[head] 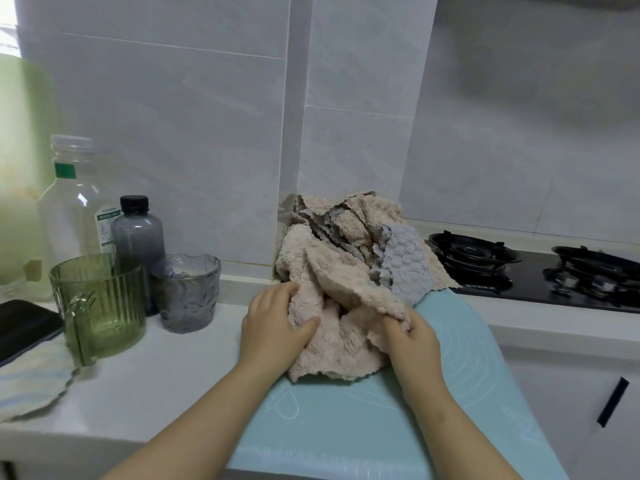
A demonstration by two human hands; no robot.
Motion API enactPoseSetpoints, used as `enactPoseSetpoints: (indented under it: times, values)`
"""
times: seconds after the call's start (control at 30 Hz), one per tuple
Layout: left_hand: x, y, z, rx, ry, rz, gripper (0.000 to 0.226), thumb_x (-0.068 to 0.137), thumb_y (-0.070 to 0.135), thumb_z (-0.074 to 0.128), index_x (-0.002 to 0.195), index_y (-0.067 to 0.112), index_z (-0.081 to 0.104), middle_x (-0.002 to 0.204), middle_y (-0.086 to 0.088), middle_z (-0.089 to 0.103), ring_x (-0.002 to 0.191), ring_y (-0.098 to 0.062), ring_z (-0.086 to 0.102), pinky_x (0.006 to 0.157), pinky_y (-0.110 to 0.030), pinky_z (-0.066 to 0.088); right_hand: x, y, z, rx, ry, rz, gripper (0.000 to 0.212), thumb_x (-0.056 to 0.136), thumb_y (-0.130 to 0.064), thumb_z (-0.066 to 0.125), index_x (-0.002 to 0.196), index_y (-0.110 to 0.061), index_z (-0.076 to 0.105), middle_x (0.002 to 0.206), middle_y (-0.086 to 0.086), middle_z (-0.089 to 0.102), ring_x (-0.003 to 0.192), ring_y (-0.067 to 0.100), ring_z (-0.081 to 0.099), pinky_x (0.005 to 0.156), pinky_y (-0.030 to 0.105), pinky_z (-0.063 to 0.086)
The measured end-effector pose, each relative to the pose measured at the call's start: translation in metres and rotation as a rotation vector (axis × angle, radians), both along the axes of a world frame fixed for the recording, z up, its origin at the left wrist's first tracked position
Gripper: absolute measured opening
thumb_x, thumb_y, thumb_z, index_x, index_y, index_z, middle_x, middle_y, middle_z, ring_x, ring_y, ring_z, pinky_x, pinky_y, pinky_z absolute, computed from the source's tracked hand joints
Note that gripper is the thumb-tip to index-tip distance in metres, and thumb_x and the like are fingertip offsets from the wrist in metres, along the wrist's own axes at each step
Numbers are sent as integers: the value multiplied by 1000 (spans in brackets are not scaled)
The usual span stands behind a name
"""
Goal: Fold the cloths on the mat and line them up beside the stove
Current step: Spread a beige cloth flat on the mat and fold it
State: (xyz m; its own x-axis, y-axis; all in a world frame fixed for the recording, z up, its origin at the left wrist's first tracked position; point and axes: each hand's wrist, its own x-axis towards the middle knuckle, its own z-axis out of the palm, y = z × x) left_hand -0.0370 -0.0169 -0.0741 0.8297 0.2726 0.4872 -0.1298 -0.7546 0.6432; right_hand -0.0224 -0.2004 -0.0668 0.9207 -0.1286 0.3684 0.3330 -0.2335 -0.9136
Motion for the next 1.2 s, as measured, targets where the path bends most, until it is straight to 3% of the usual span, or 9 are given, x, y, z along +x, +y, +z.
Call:
enactPoseSetpoints:
  times: [0.13, 0.17, 0.23, 0.33, 0.47, 0.77, 0.9, 1.07, 1.2]
  values:
    - [1, 4, 2, -194, 44, 42, 47, 76, 34, 71, 119, 30, 51, 103, 8, 57, 110, -19, 49, 96, -38, 41, -6, -11, 4, 201, 40, -163, 13, 91, -23, 53, 79, -19, 56, 71, -4, 55, 72, 18, 51, 61, 30, 38]
    - [-1, 3, 4, -200, 37, 40, 41, 77, 29, 69, 115, 32, 52, 93, 10, 55, 101, -19, 52, 91, -37, 43, -7, -17, 4, 207, 69, -205, 6, 91, -23, 52, 87, -19, 56, 76, -4, 55, 74, 17, 51, 61, 30, 37]
    - [-5, 0, 9, -297, 23, -44, 33, 77, 15, 64, 105, 30, 54, 78, 8, 50, 79, -18, 54, 73, -33, 44, -11, -30, 8, 183, 171, -228, 23, 91, -22, 51, 114, -20, 53, 87, -2, 55, 72, 14, 50, 62, 31, 36]
    - [-9, -1, 16, -517, -57, -198, 21, 69, 12, 58, 86, 23, 54, 61, 3, 42, 58, -14, 41, 54, -25, 33, -15, -51, 17, -108, 288, -167, 38, 90, -22, 50, 128, -22, 46, 92, -2, 59, 72, 16, 55, 61, 31, 42]
    - [-8, 0, 22, -709, 13, -222, 16, 77, 31, 64, 87, 23, 55, 70, 0, 51, 66, -16, 48, 59, -29, 36, -7, -61, 32, -530, 224, -180, 50, 86, -20, 49, 135, -26, 40, 138, 6, 44, 119, 26, 48, 96, 41, 40]
    - [17, -4, 45, -167, -75, -14, 23, 91, 35, 51, 114, 33, 50, 77, 10, 55, 81, -13, 54, 69, -31, 41, 74, -22, 34, -502, 236, -75, 47, 89, -34, 47, 136, -26, 41, 138, 10, 45, 123, 31, 44, 101, 49, 40]
    - [48, -11, 63, -48, -8, 14, 26, 92, 41, 47, 117, 39, 52, 98, 11, 64, 94, -16, 58, 74, -29, 45, 103, -19, 34, -440, 246, -140, 41, 93, -32, 41, 132, -23, 45, 133, 7, 53, 116, 30, 50, 98, 44, 43]
    - [72, -9, 48, 41, 54, 69, 19, 89, 26, 52, 99, 35, 66, 107, 14, 67, 101, -14, 59, 80, -31, 49, 116, -23, 20, -568, 288, -231, 40, 85, -28, 53, 124, -21, 53, 121, 7, 60, 114, 31, 50, 85, 34, 42]
    - [67, -2, 53, -60, 23, 64, 22, 86, 21, 58, 73, 39, 60, 94, 11, 69, 93, -15, 61, 79, -29, 48, 115, -30, 28, -505, 136, -265, 11, 81, -18, 55, 82, -27, 62, 89, 3, 67, 93, 29, 58, 72, 33, 47]
